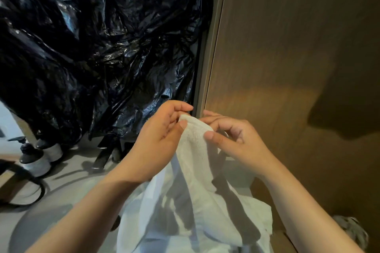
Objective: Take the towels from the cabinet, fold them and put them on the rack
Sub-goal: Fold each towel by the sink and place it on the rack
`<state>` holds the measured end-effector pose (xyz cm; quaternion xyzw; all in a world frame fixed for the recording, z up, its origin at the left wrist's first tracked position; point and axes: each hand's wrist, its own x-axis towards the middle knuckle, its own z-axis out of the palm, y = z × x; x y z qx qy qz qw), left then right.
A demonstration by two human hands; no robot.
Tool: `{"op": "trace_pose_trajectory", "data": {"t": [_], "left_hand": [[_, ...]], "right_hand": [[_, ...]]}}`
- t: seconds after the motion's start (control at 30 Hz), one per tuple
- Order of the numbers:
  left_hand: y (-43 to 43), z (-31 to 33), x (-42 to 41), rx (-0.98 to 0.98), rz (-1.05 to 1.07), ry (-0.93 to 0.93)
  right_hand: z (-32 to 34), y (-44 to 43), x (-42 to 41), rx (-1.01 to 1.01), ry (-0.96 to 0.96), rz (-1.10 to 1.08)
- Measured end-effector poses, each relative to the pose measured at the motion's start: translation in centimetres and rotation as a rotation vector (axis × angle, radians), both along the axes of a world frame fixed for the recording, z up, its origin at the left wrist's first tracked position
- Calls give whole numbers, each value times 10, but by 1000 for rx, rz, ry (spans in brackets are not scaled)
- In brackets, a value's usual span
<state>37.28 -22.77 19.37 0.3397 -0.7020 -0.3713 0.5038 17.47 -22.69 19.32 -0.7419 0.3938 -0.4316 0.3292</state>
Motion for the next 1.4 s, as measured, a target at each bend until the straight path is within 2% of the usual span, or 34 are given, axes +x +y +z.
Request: {"op": "trace_pose_trajectory", "data": {"t": [0.2,0.43,0.57,0.67,0.8,0.9,1.0,1.07,1.17,1.3,1.4], "left_hand": [[-19,37,-1,-121,84,-57],[-38,72,2,-153,114,33],[-54,80,3,-209,163,26],[-62,82,5,-245,265,-9],[-74,76,10,-211,329,46],[-78,68,12,-232,348,-14],[-86,59,11,-222,369,-41],[-93,54,9,-207,385,-38],[-105,46,6,-215,404,-64],[-126,37,13,-183,469,-40],[-139,29,22,-185,524,-56]], "right_hand": [[27,-9,0,-114,43,-38],[42,-9,-10,-92,153,-17],[56,-12,-15,-123,172,-72],[56,-15,-20,-153,259,-115],[38,-19,-36,-84,360,-150],[19,-18,-47,0,369,-145],[-2,-16,-50,-36,297,-212],[-14,-17,-49,-67,175,-283],[-32,-20,-50,-39,98,-276],[-55,-16,-72,94,213,-224],[-68,-10,-92,120,349,-278]]}}
